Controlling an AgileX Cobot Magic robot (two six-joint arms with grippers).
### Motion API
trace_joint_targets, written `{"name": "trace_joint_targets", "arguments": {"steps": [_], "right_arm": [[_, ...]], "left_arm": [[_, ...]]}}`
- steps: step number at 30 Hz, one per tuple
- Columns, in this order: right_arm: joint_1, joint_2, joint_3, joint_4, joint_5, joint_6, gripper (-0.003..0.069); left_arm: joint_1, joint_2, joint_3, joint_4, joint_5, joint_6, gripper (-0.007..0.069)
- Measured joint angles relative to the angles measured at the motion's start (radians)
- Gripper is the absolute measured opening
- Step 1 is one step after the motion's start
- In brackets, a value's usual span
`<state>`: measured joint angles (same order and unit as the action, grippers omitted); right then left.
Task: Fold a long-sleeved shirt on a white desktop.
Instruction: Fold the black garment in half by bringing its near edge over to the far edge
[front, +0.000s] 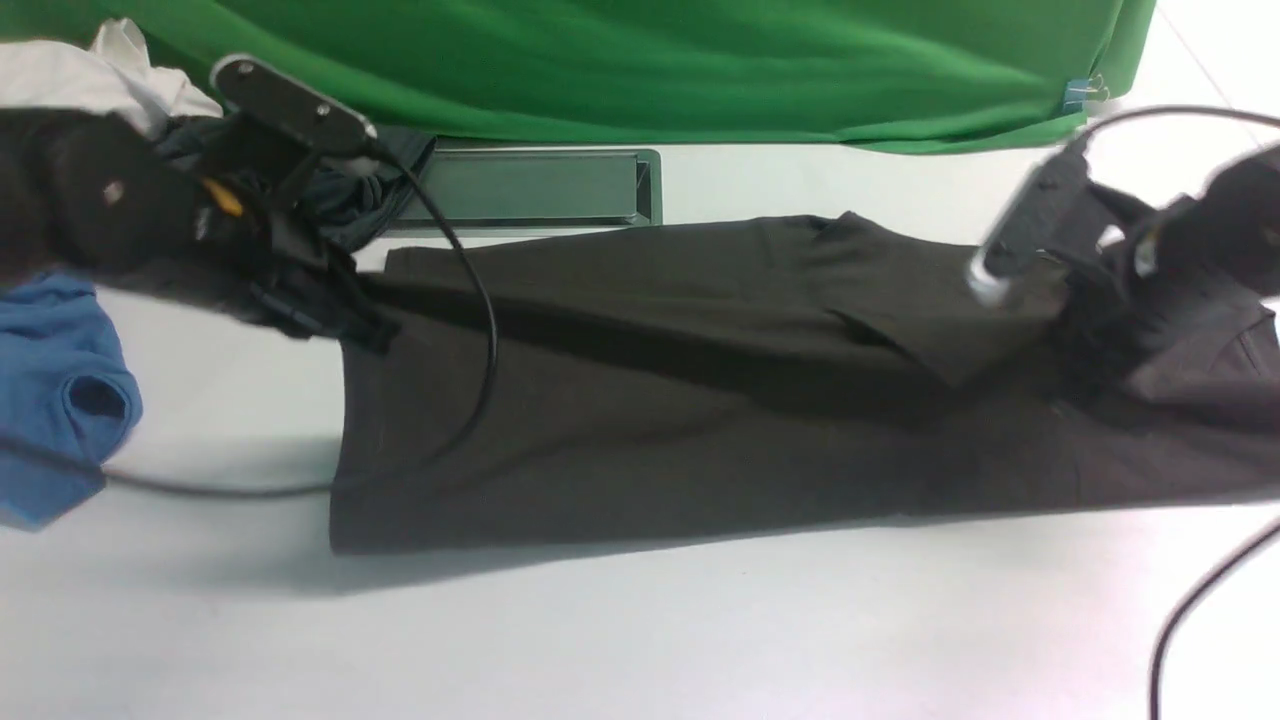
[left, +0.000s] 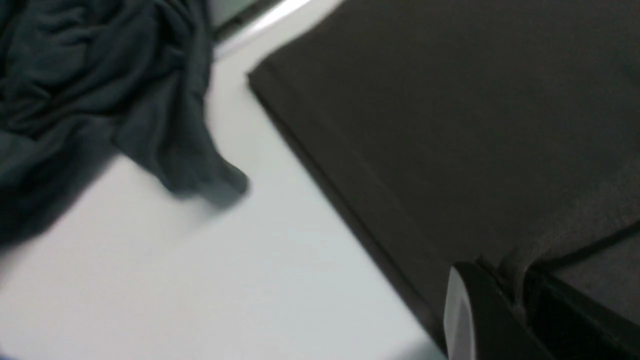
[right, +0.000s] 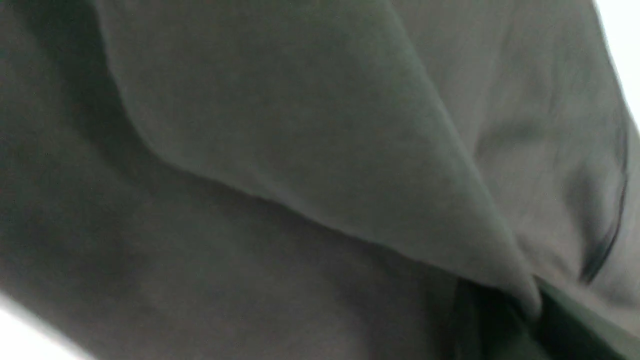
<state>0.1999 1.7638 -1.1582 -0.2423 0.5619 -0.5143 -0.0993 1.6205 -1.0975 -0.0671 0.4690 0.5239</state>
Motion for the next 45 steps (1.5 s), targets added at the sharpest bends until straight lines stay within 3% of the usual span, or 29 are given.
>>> {"name": "trace_joint_targets", "arguments": {"steps": [12,24,27,33,36,41,43,44,45], "right_arm": [[-0.005,0.159,-0.29,0.002,-0.028,0.085,0.0031],[-0.039,0.373,-0.404,0.002,-0.15,0.129,0.0061],[-0.049,0.39,-0.409,0.002,-0.183,0.164,0.0141],[-0.079,0.394,-0.41,0.001,-0.27,0.296,0.0417],[-0.086,0.394,-0.41,0.001,-0.278,0.339,0.0465],[-0.085,0.338,-0.41,0.017,-0.165,0.376,0.0412],[-0.075,0.286,-0.41,0.058,-0.087,0.375,0.0342],[-0.061,0.256,-0.411,0.093,-0.032,0.332,0.0267],[-0.059,0.248,-0.413,0.106,-0.014,0.323,0.0254]], "left_arm": [[0.008,0.257,-0.285,0.081,0.006,0.018,0.004],[0.013,0.397,-0.305,0.096,-0.243,0.017,0.004],[0.013,0.419,-0.305,0.096,-0.291,0.017,0.004],[0.033,0.446,-0.306,0.095,-0.35,-0.019,0.0069],[0.045,0.458,-0.306,0.096,-0.37,-0.025,0.0124],[0.054,0.476,-0.307,0.096,-0.436,-0.026,0.0271],[0.054,0.477,-0.307,0.096,-0.446,-0.026,0.0323],[0.054,0.477,-0.308,0.095,-0.448,-0.033,0.035],[0.054,0.476,-0.308,0.094,-0.448,-0.036,0.0352]]}}
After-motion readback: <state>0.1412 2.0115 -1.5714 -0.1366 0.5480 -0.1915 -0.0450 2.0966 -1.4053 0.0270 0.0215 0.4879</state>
